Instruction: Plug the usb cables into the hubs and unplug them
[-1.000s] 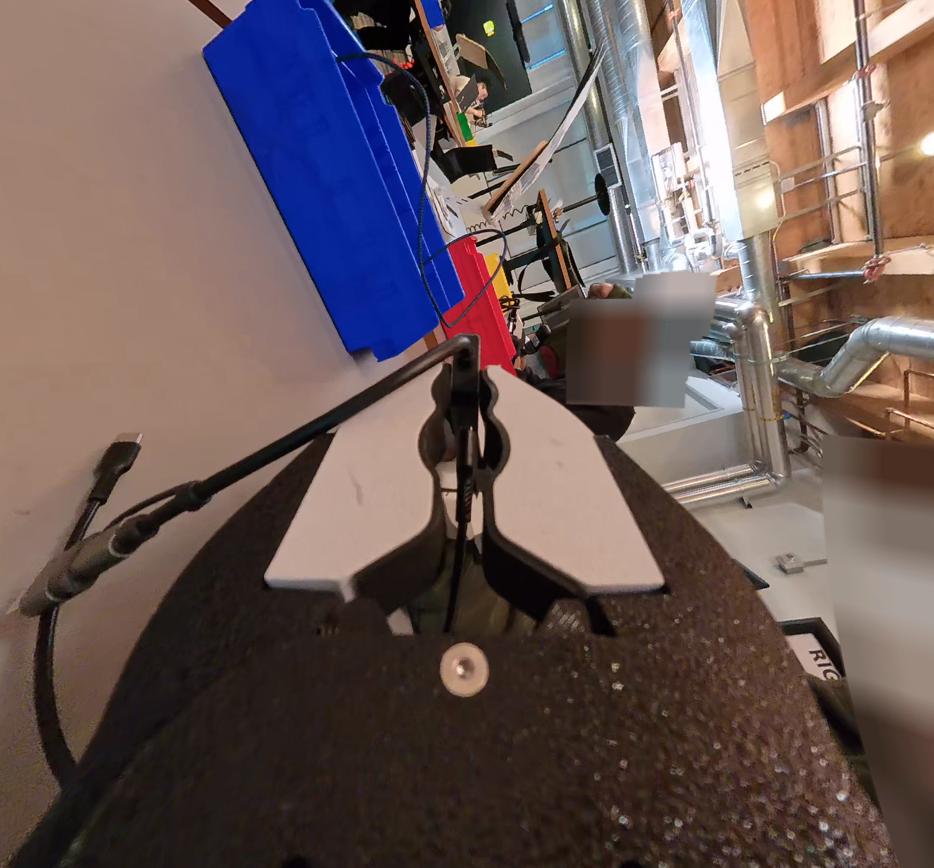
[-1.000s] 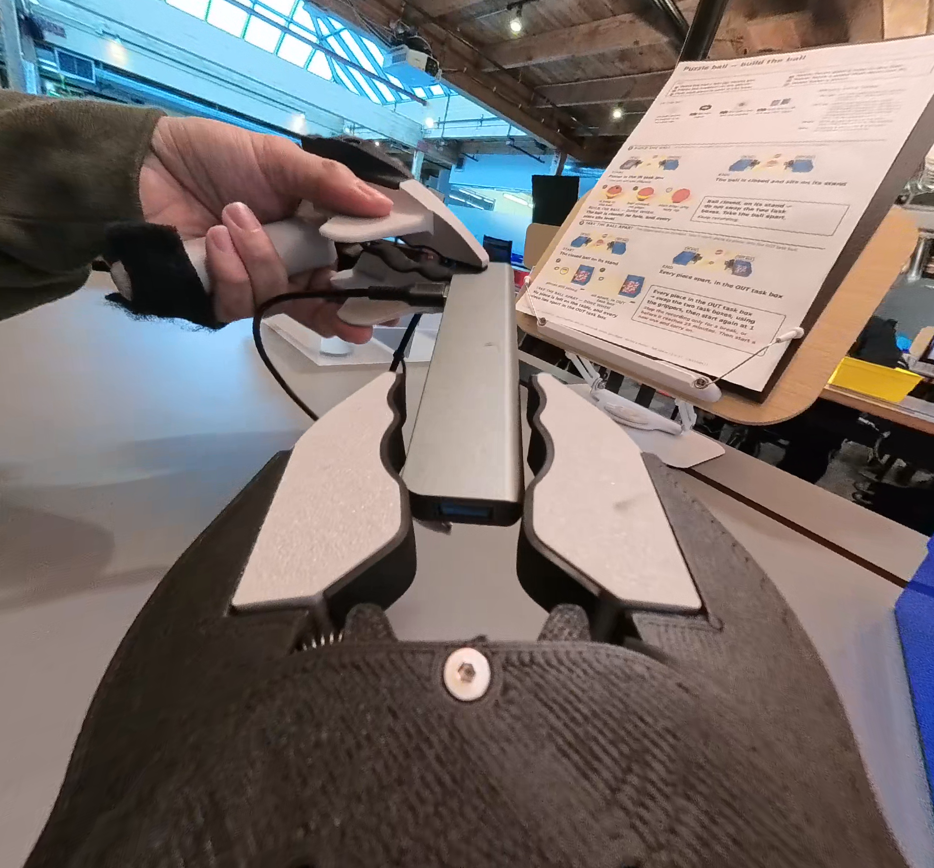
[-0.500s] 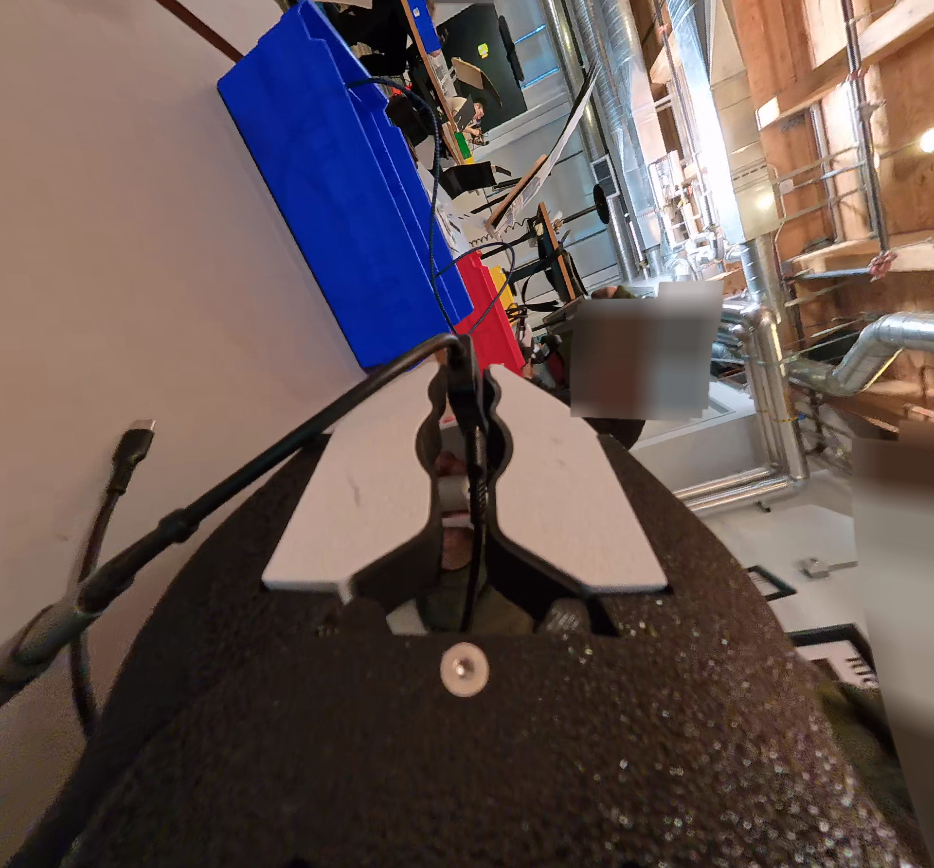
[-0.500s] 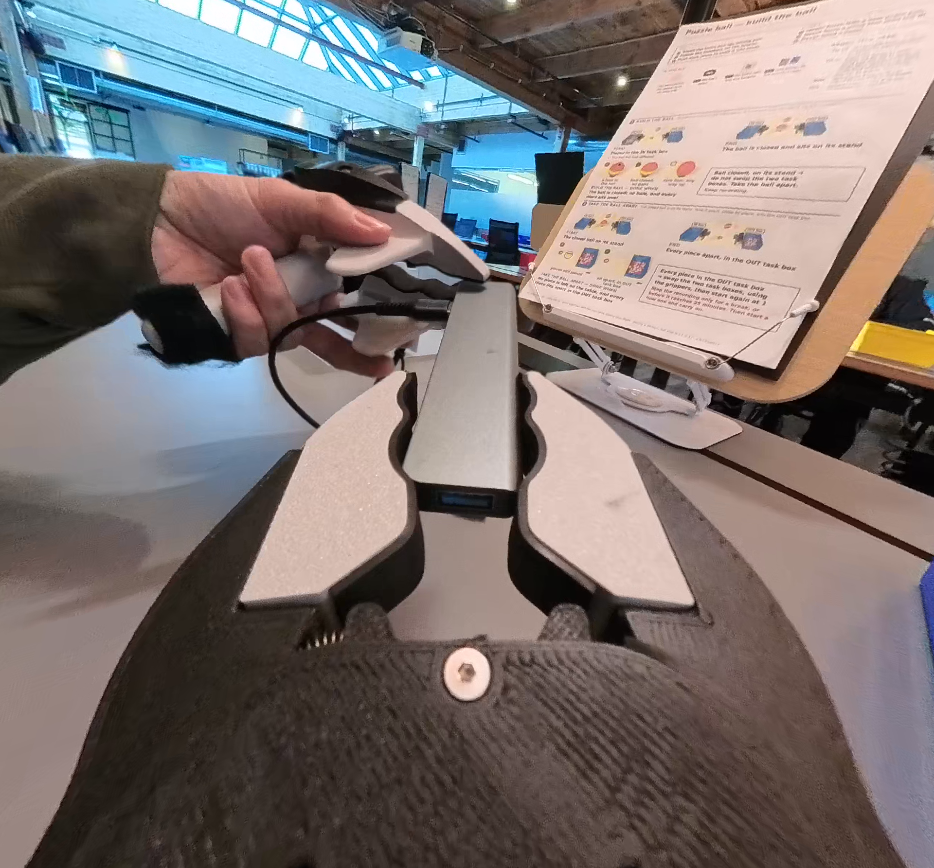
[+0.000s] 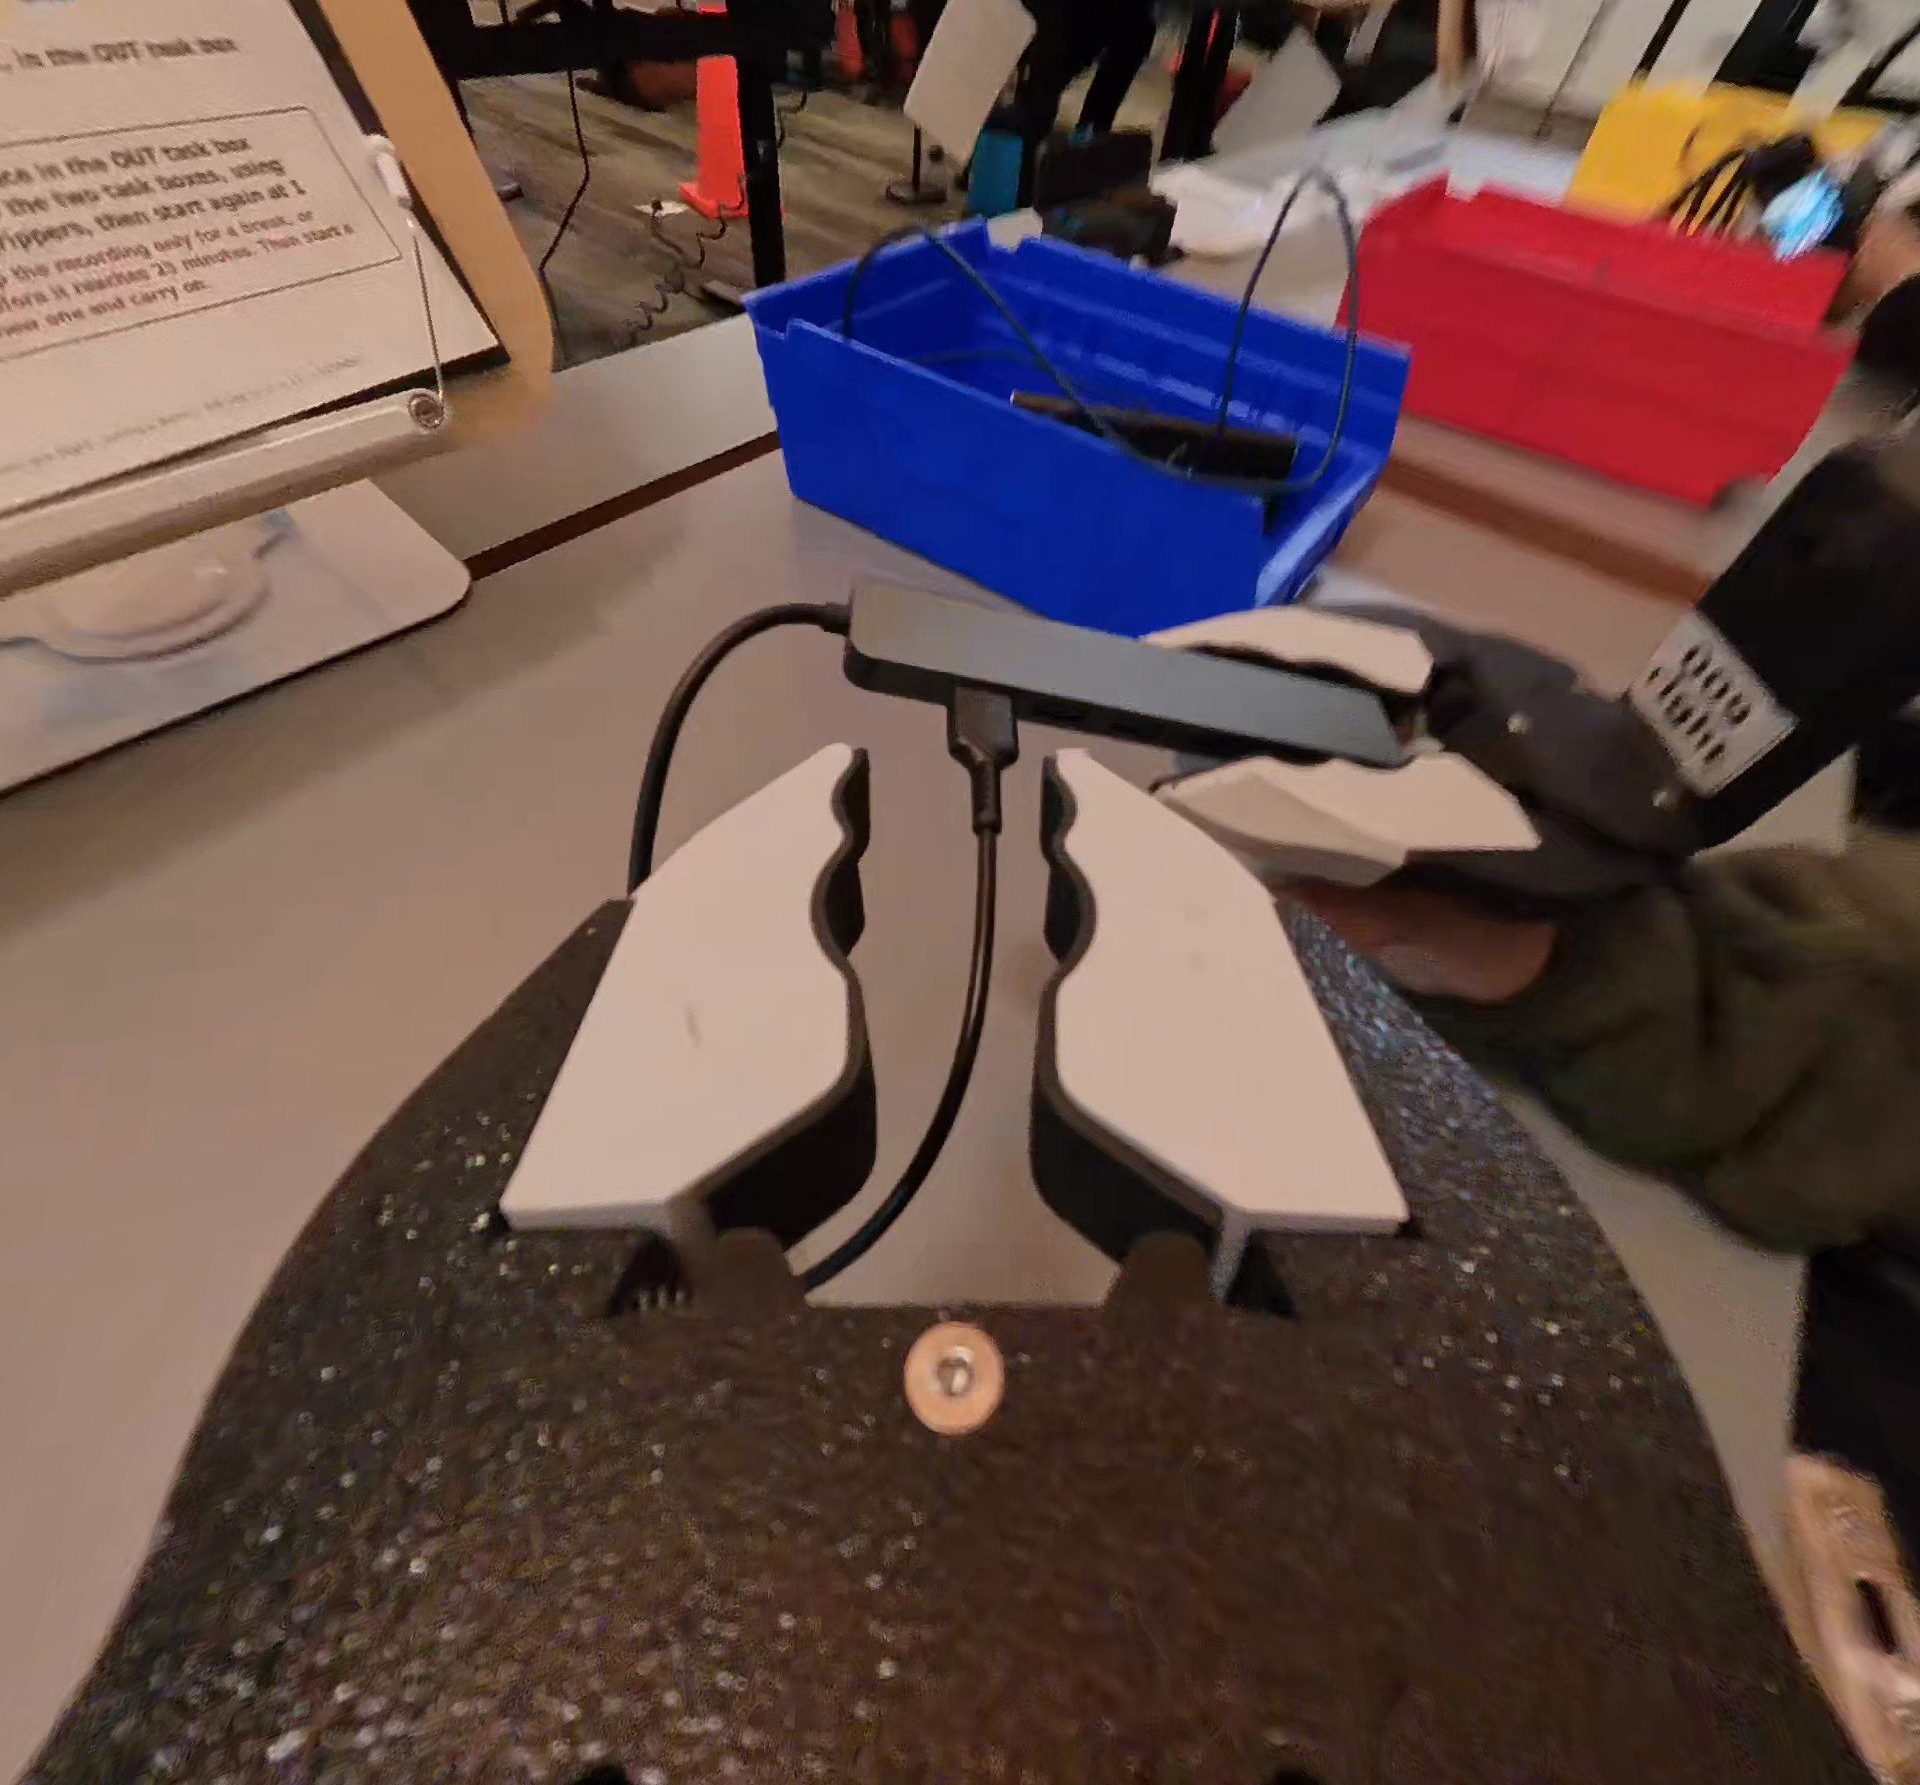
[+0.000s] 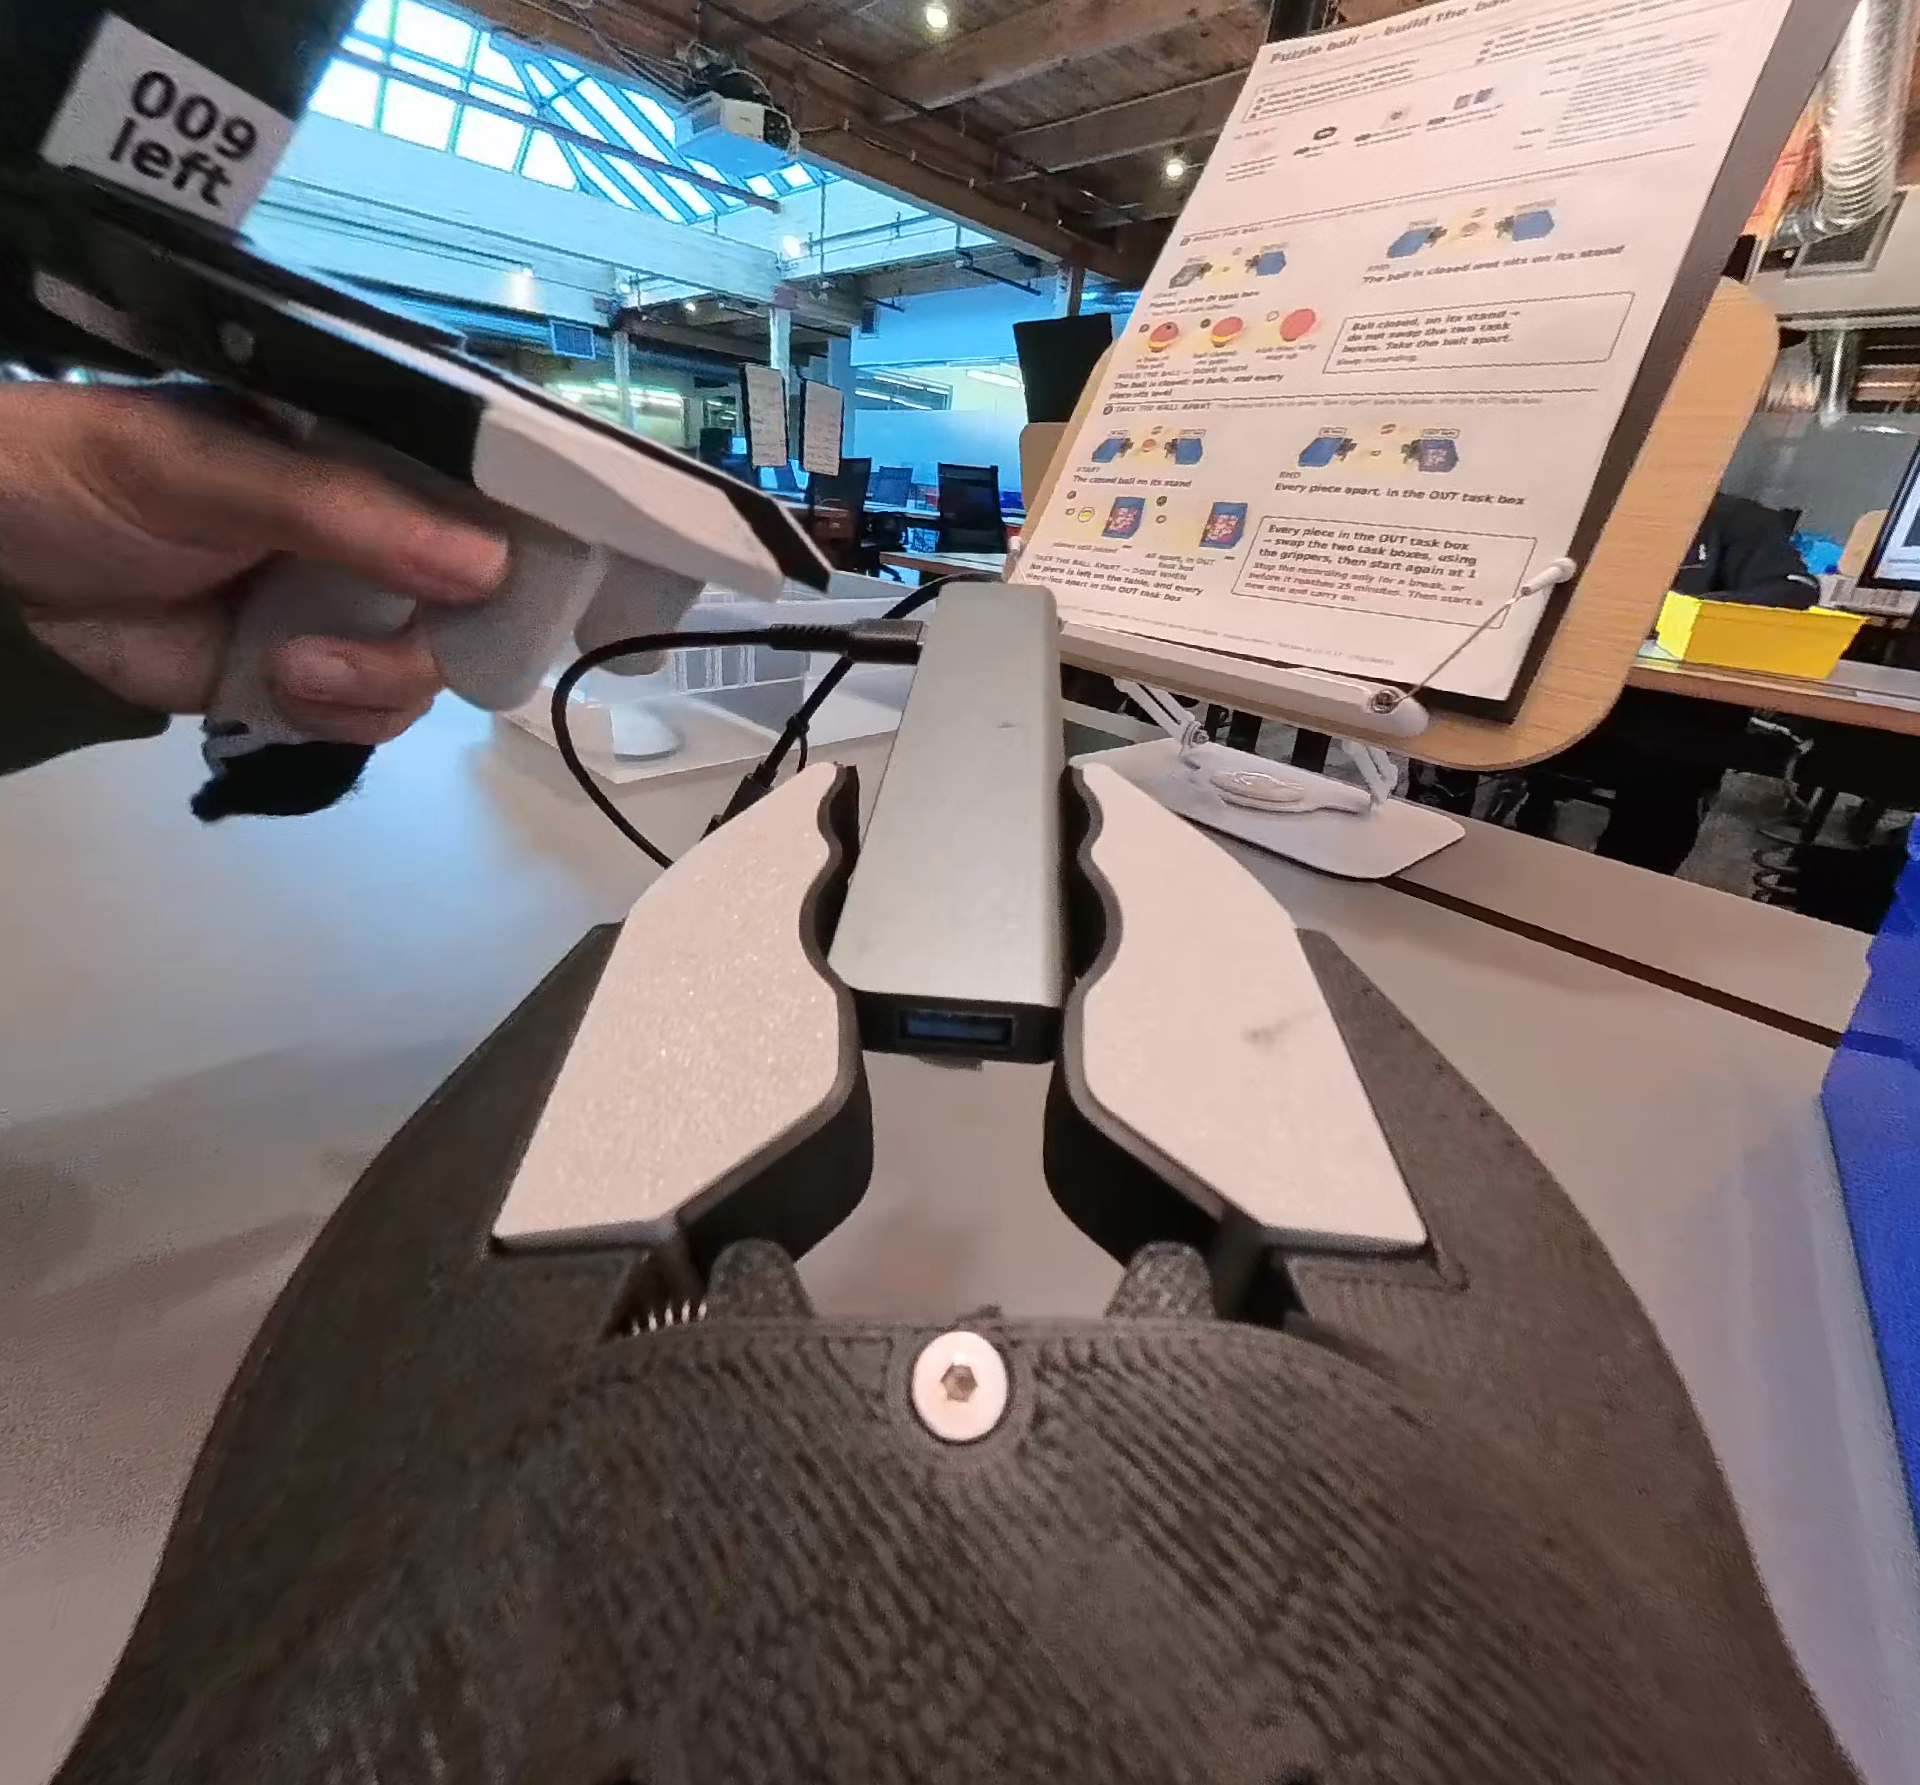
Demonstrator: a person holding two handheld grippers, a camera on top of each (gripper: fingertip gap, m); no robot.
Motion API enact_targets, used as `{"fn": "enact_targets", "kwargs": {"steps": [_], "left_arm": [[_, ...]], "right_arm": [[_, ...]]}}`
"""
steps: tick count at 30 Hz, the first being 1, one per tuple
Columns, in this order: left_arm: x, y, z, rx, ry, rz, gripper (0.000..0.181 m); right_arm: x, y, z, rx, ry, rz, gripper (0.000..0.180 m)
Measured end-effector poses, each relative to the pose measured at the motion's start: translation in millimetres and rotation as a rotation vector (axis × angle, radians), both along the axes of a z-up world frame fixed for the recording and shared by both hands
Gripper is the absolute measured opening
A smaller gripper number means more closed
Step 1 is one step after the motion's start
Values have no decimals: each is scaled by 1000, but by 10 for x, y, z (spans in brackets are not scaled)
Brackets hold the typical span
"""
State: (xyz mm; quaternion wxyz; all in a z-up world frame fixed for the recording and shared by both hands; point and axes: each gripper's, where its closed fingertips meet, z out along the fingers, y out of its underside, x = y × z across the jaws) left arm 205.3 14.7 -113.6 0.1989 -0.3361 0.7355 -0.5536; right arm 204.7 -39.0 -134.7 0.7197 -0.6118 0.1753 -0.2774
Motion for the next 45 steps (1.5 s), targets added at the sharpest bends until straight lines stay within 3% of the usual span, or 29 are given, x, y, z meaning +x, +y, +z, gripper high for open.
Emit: {"fn": "enact_targets", "kwargs": {"steps": [4, 9, 12, 20, 26, 37, 45], "left_arm": [[-10, -61, -16, 85, -85, 1, 15], [-26, -103, -170, 191, -65, -20, 15], [11, -70, -191, 221, -89, 16, 6], [32, -45, -204, 231, -196, 102, 4], [36, -26, -212, 140, -210, 178, 4], [59, -29, -231, 221, -292, 116, 5], [67, -42, -218, 179, -285, 128, 5]], "right_arm": [[-28, 26, 0, -13, -16, 2, 38], [-23, 23, -7, -13, -11, 3, 38], [-27, 28, -9, -14, -10, 7, 38], [-37, 50, -24, -40, -22, -18, 38], [-42, 68, -44, -110, -78, -56, 38], [-34, 59, -45, -80, -54, -19, 38], [-24, 57, -36, -60, -37, -12, 38]]}}
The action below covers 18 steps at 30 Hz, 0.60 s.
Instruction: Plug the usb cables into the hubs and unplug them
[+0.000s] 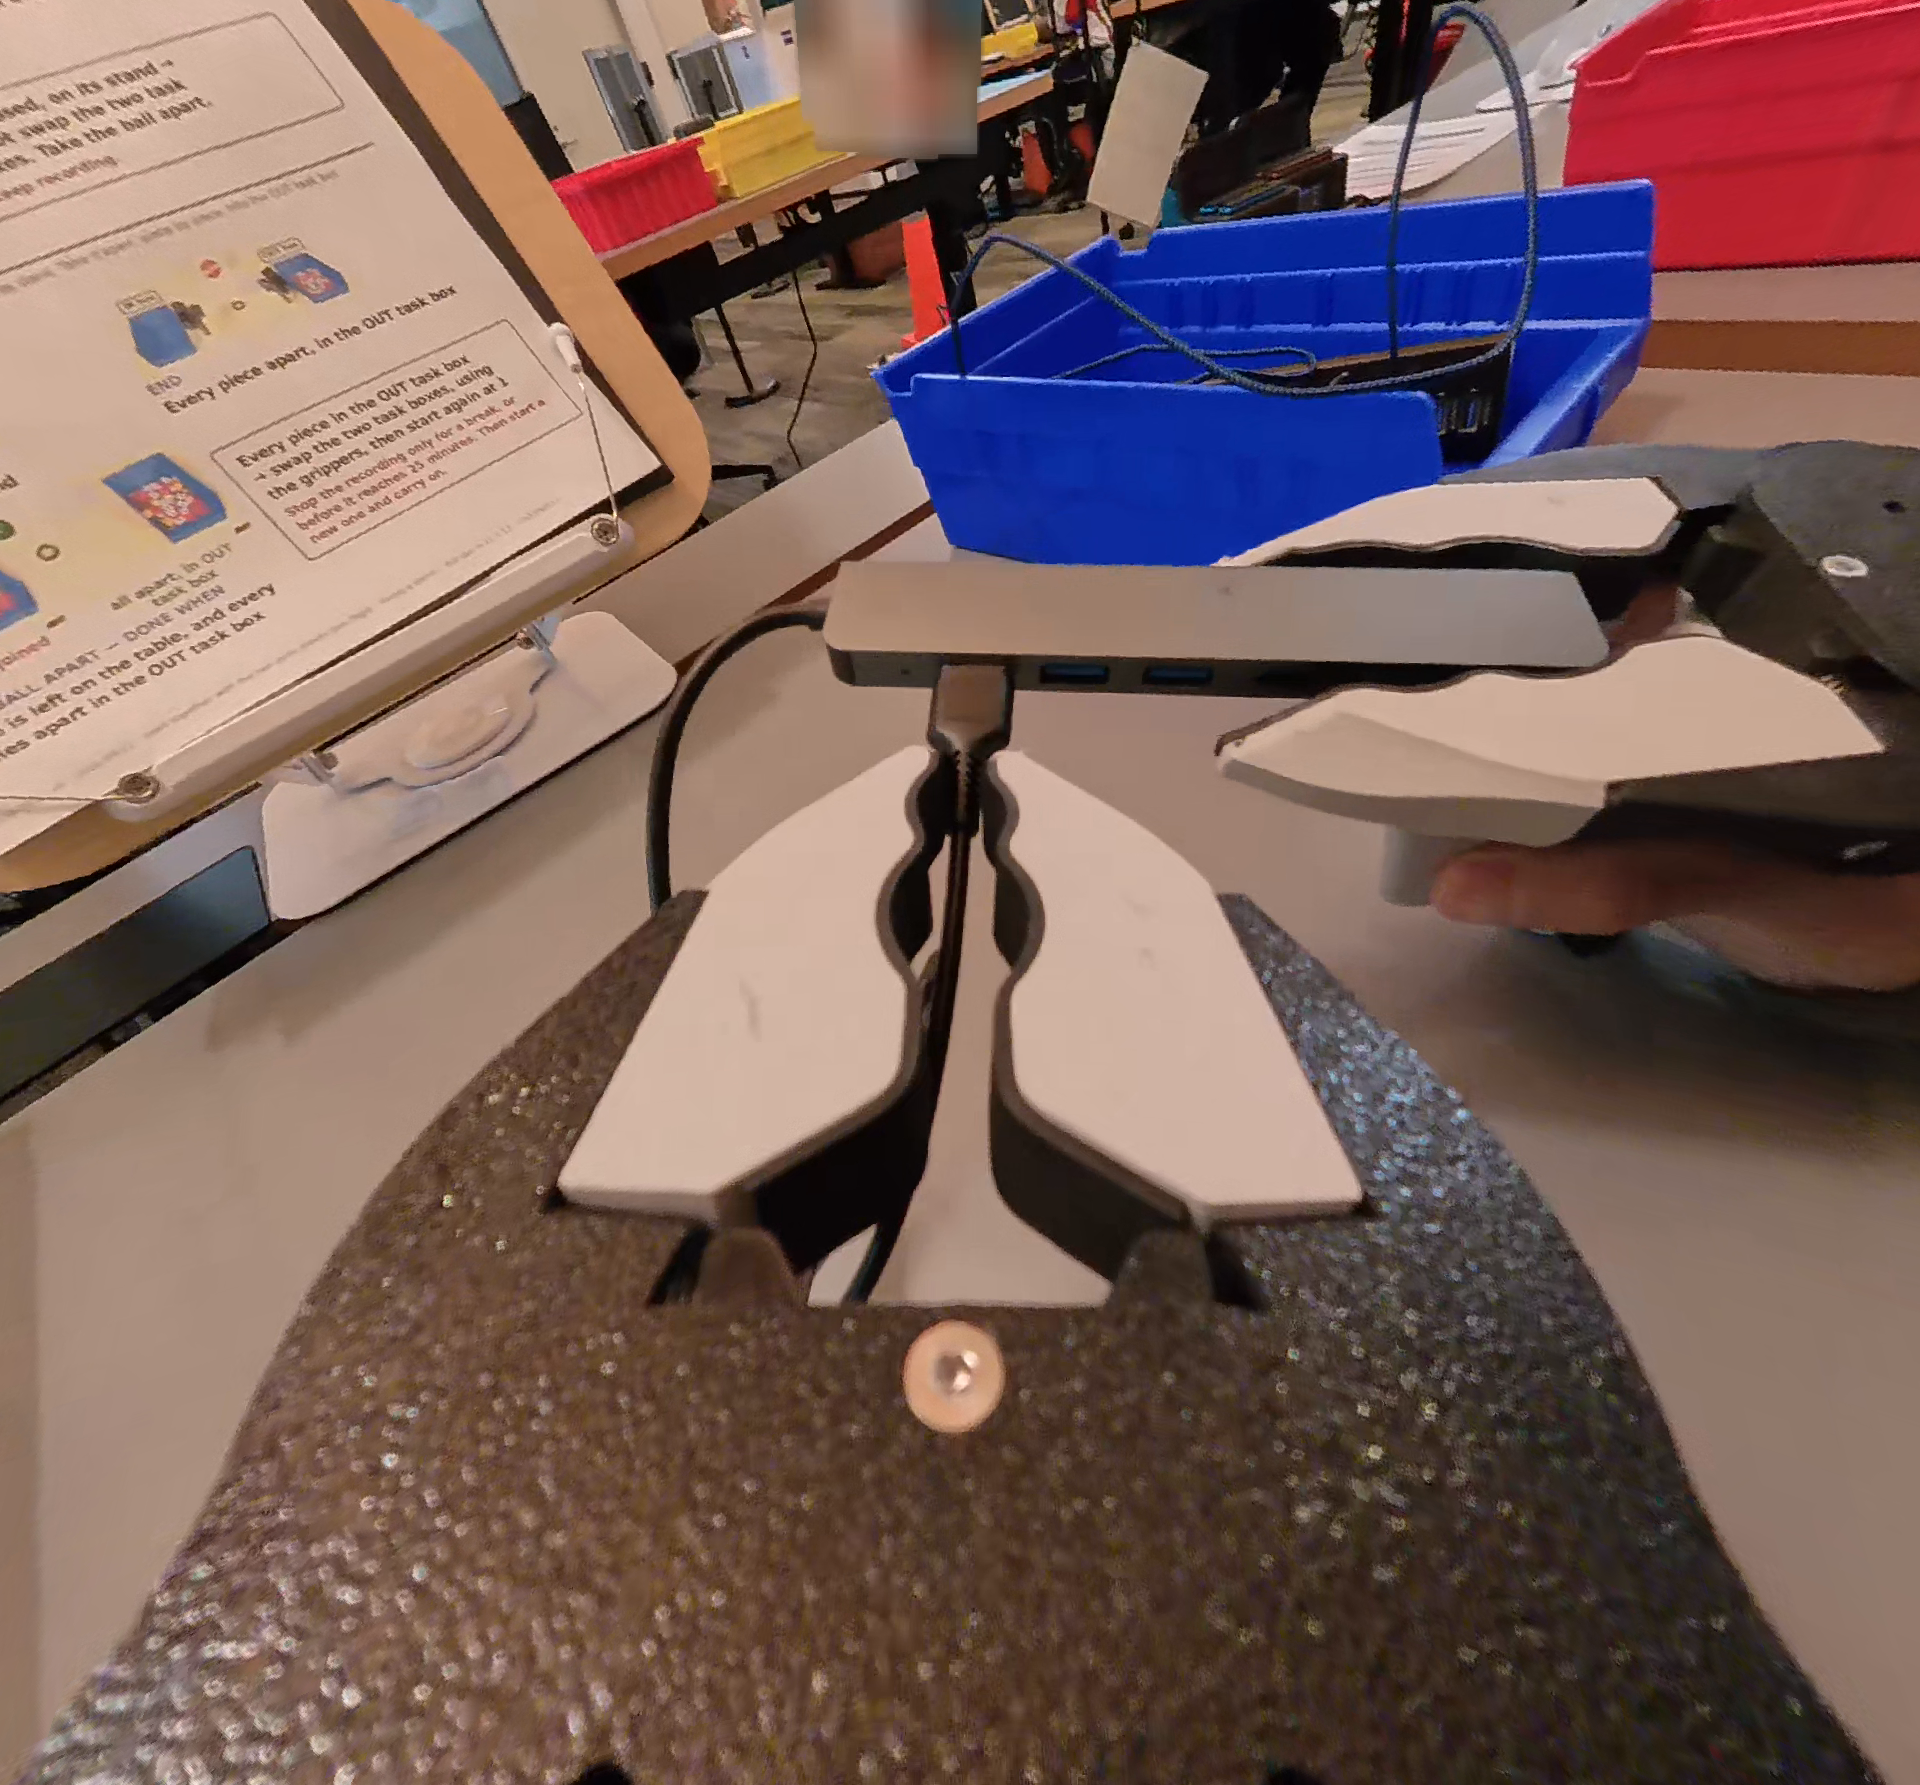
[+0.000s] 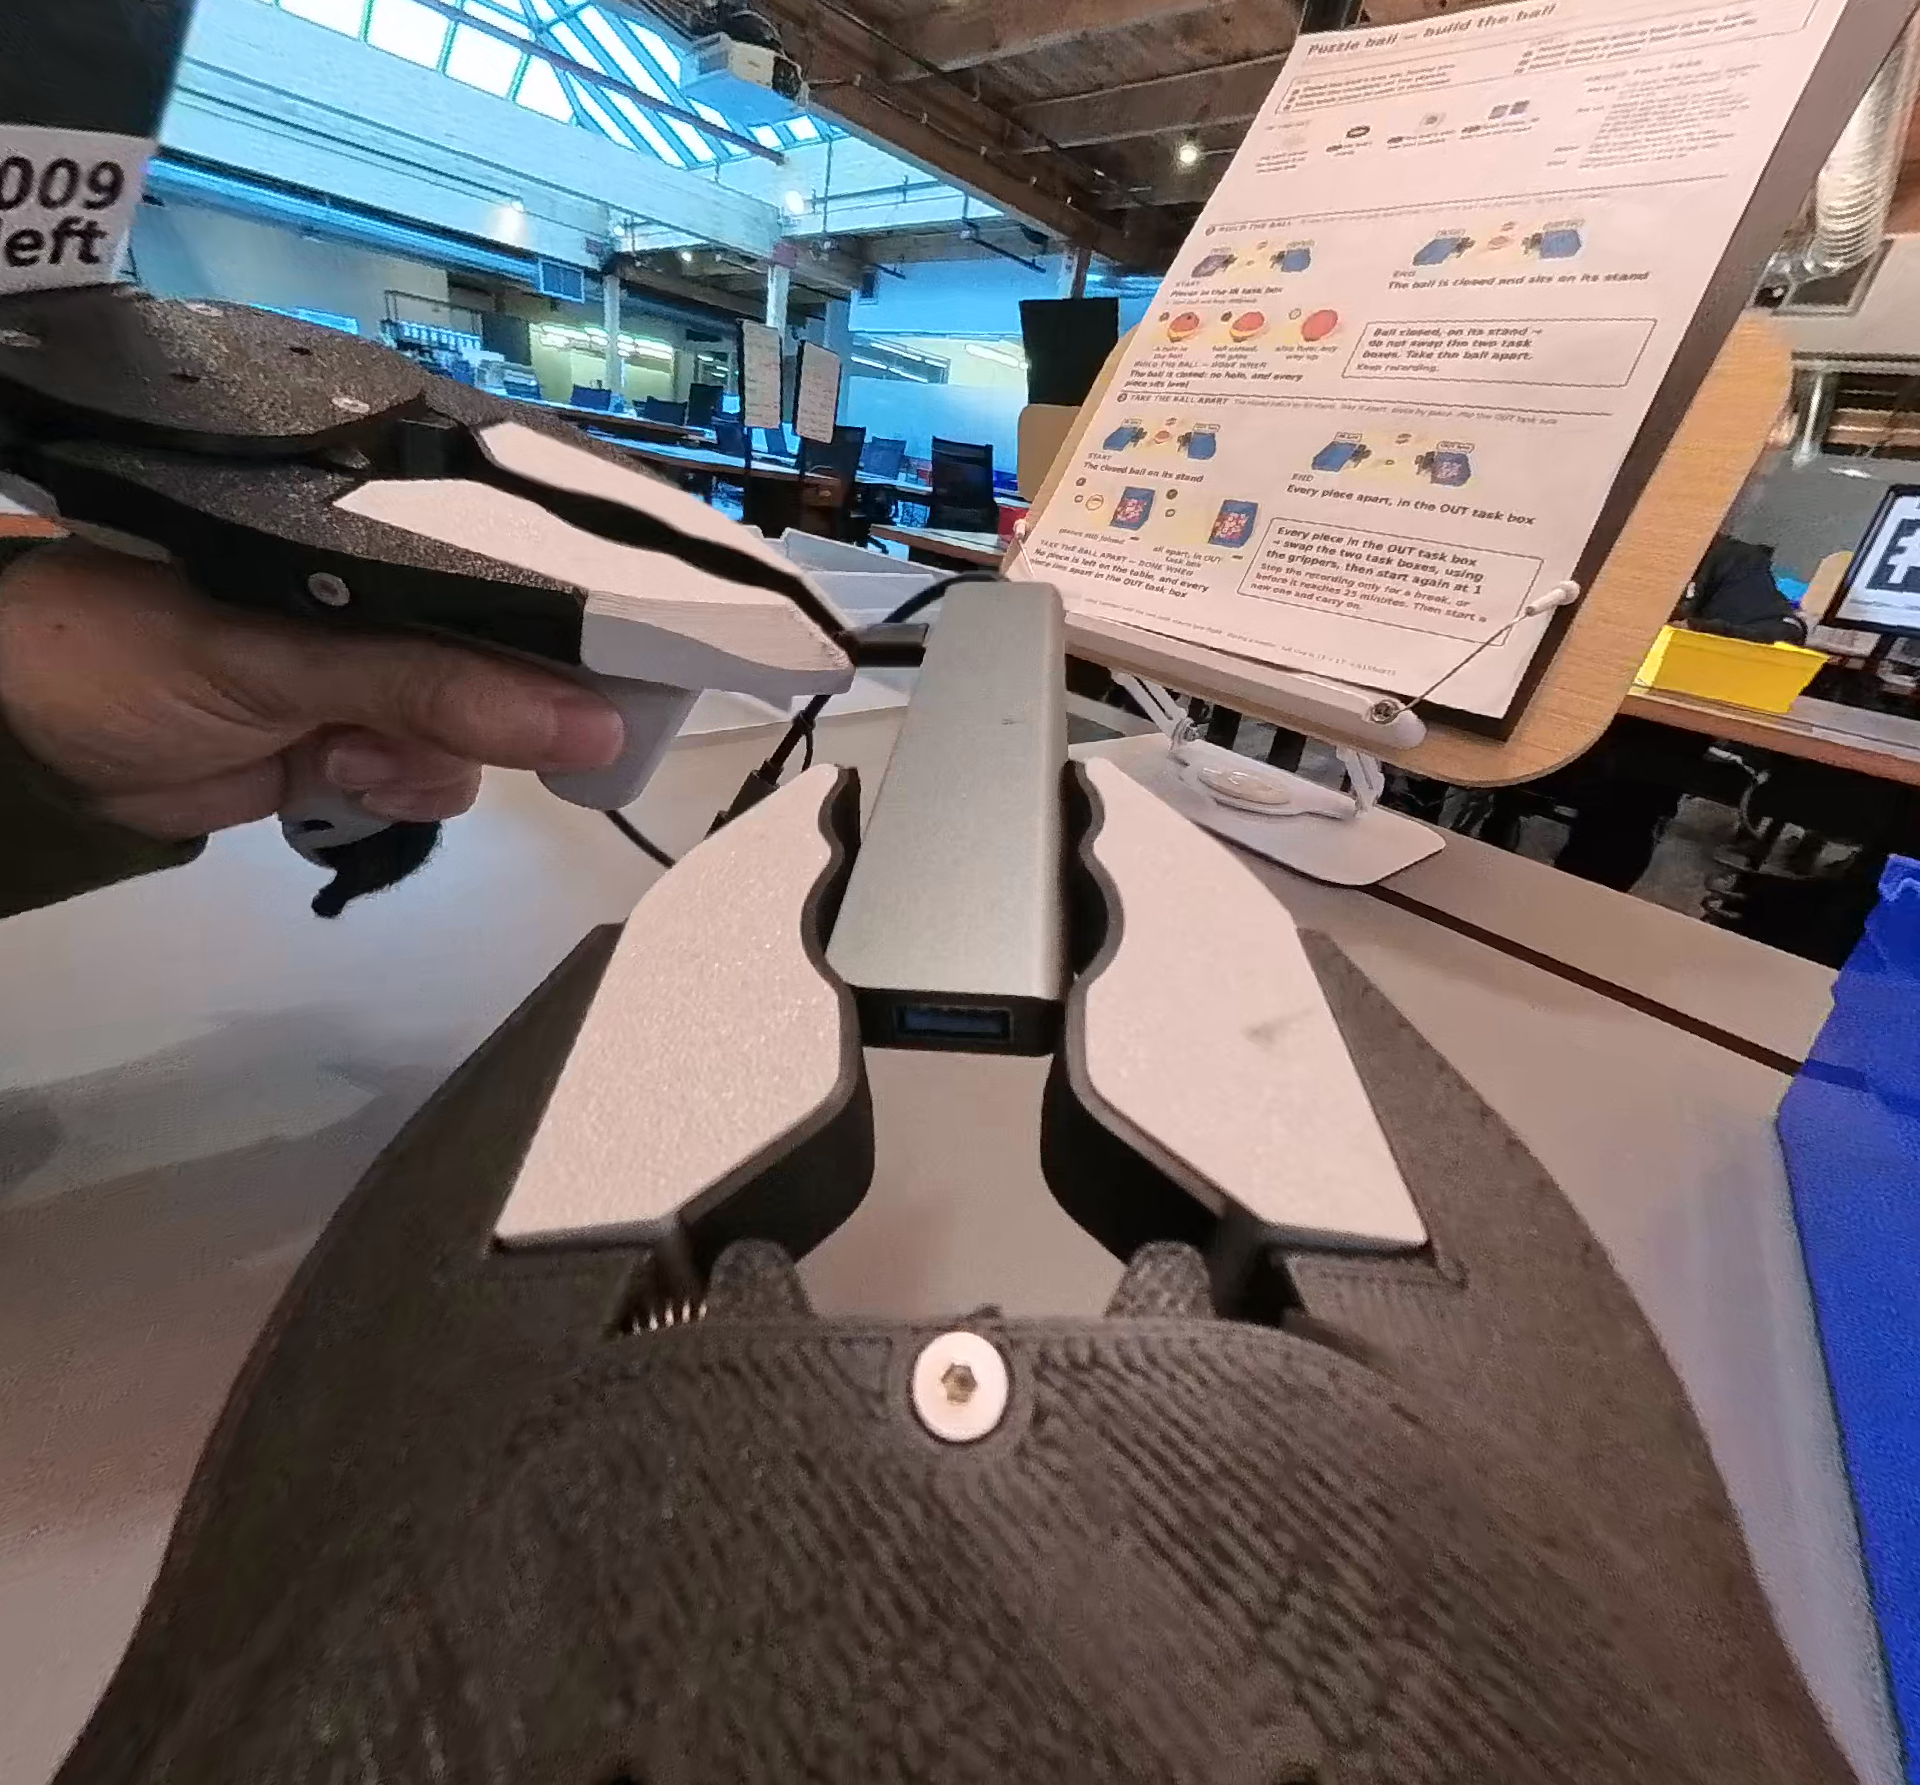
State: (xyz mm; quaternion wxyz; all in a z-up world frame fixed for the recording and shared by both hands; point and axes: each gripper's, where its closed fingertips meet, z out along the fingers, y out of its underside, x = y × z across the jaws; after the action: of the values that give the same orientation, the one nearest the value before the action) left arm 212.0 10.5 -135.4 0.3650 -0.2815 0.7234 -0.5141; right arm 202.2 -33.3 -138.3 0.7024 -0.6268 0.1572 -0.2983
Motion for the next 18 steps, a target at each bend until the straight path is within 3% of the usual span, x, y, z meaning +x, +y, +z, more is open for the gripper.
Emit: {"fn": "enact_targets", "kwargs": {"steps": [8, 12, 15, 18], "left_arm": [[6, 24, -13, 1, 25, -4, 6], [-20, 136, 230, -64, -10, 31, 19], [0, 645, 499, -137, 0, 155, 18], [153, 1714, 616, -162, 105, 433, 17]], "right_arm": [[15, 9, -9, -25, -22, -39, 38], [113, -124, 5, 15, 17, -87, 37], [144, -189, 20, 55, 48, -73, 37], [132, -168, 13, 52, 58, -45, 37]]}}
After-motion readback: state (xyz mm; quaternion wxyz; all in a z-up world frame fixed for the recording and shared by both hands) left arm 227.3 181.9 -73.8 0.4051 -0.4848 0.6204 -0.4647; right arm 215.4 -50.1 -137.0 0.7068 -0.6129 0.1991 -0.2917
